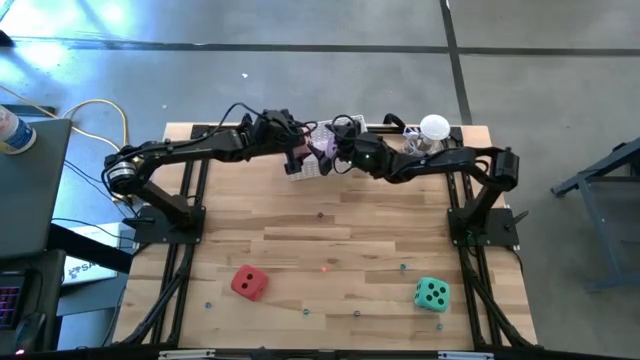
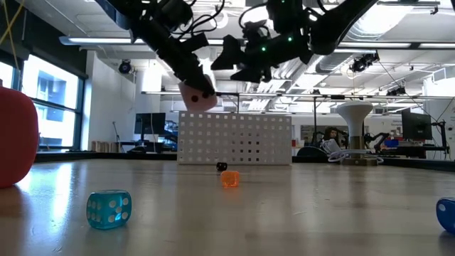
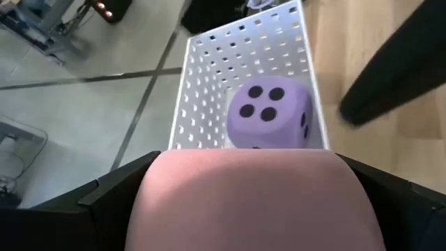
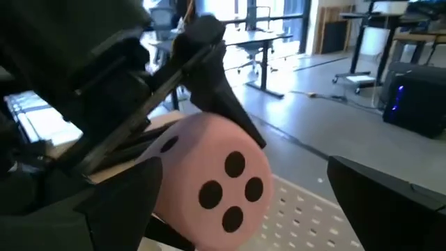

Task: Pick & Place Dice
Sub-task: Put the large pink dice into the white bin

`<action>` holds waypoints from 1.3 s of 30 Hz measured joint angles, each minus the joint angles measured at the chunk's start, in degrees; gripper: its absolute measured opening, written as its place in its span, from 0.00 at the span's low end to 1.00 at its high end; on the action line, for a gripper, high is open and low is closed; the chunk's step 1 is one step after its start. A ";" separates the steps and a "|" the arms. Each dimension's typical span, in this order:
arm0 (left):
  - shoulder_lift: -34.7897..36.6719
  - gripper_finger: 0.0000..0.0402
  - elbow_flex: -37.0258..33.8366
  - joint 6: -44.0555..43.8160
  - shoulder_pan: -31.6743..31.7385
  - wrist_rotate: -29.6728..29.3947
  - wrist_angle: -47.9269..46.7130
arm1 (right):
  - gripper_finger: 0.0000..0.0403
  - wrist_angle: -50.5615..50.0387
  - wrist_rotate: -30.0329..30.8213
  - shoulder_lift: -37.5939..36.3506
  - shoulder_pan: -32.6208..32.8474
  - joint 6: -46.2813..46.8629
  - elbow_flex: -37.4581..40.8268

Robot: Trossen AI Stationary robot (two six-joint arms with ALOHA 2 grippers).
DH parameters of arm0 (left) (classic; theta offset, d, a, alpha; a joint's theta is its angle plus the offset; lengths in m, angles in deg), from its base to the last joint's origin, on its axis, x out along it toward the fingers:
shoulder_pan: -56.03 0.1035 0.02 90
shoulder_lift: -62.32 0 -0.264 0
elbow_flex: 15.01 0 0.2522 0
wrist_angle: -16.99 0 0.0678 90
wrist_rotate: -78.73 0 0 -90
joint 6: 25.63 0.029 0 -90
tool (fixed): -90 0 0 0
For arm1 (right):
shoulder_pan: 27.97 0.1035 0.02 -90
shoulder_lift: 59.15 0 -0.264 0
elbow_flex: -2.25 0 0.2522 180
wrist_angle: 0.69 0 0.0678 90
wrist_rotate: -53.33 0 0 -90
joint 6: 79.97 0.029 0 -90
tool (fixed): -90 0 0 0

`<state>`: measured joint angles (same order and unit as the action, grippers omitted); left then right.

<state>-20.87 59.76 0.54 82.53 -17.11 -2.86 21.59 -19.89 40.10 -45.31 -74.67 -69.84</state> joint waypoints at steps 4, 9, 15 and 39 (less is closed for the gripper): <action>0.00 0.96 0.00 0.00 -0.04 1.64 0.79 | 0.99 0.78 -0.77 0.07 0.19 -0.36 -0.27; -0.02 0.96 0.00 -0.04 -0.04 4.30 3.02 | 0.99 0.30 -1.76 0.74 0.49 -1.07 -1.95; -0.02 0.96 0.00 -0.94 -0.04 4.24 3.76 | 0.99 -3.38 -0.33 1.49 0.91 -3.52 -4.00; -0.31 0.96 -0.28 -1.18 -0.67 3.31 6.93 | 0.99 -12.58 6.62 4.67 -0.70 -0.74 -5.88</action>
<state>-21.18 59.48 -0.64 81.86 -13.80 4.07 9.01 -13.26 44.77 -46.01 -75.41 -75.72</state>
